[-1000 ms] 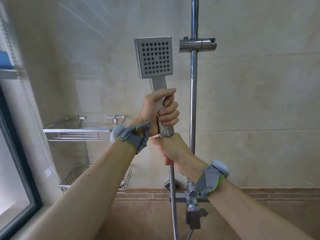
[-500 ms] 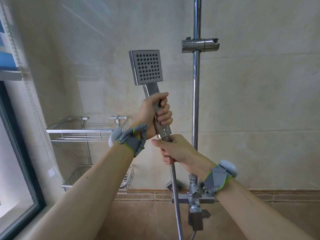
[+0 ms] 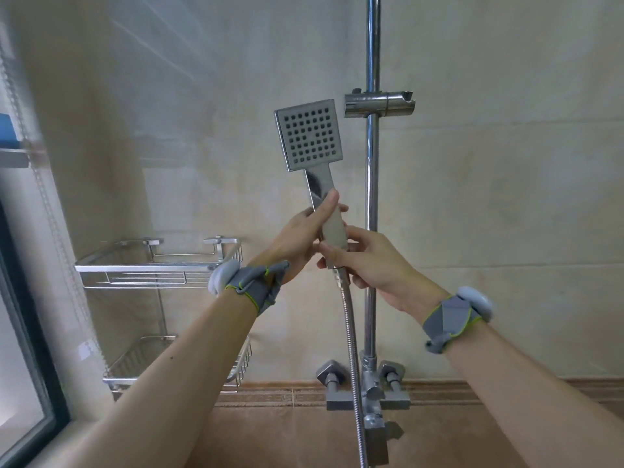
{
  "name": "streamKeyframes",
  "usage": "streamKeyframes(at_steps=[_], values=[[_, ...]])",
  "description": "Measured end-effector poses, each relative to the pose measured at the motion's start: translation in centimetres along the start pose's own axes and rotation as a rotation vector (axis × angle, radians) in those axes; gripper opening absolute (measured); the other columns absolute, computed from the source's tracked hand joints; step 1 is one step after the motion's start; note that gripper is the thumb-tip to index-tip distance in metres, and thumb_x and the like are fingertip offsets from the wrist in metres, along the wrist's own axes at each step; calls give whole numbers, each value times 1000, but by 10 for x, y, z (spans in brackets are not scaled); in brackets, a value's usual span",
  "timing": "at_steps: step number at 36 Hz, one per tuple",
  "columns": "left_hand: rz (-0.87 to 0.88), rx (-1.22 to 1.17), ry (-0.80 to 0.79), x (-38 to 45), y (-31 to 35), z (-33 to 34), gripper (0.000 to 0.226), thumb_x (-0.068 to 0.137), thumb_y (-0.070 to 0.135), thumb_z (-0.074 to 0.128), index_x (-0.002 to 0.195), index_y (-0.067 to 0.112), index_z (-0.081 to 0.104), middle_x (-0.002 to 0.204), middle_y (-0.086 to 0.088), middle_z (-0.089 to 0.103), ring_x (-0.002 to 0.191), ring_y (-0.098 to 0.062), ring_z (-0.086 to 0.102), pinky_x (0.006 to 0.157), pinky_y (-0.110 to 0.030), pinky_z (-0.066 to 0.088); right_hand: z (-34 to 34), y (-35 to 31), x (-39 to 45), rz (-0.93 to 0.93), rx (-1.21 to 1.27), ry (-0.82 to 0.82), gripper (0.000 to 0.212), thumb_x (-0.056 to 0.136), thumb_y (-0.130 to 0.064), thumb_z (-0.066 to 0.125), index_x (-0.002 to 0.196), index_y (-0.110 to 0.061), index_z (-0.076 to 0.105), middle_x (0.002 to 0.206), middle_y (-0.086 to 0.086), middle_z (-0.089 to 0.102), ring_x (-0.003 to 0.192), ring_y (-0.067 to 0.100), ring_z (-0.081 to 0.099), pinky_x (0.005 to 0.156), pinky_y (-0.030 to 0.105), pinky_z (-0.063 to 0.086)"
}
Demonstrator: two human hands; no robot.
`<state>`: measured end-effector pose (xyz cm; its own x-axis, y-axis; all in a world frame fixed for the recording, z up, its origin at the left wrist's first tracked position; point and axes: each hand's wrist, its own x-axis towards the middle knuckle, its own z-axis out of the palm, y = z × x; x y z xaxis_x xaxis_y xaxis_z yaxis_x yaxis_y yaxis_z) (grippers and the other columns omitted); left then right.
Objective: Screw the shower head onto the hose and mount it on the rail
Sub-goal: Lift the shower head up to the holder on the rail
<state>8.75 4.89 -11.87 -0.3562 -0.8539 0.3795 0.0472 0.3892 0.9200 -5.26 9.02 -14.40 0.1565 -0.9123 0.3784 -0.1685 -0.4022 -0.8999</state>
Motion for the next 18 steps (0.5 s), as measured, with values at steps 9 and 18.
streamKeyframes(at_steps=[9,18], values=[[-159,0,-221,-14,-50,13,66,86,63,51,120,8,62,99,-6,72,97,-21,65,85,-38,47,-20,-17,11,-35,-43,164,20,91,-30,70,103,-15,63,74,-5,75,51,9,62,48,23,44],[-50,172,-143,-3,-44,56,21,100,23,50,90,8,59,77,-9,64,70,-27,65,76,-40,54,-49,-33,30,-59,-168,316,33,89,-38,69,107,-12,58,91,9,78,52,0,66,44,17,42]])
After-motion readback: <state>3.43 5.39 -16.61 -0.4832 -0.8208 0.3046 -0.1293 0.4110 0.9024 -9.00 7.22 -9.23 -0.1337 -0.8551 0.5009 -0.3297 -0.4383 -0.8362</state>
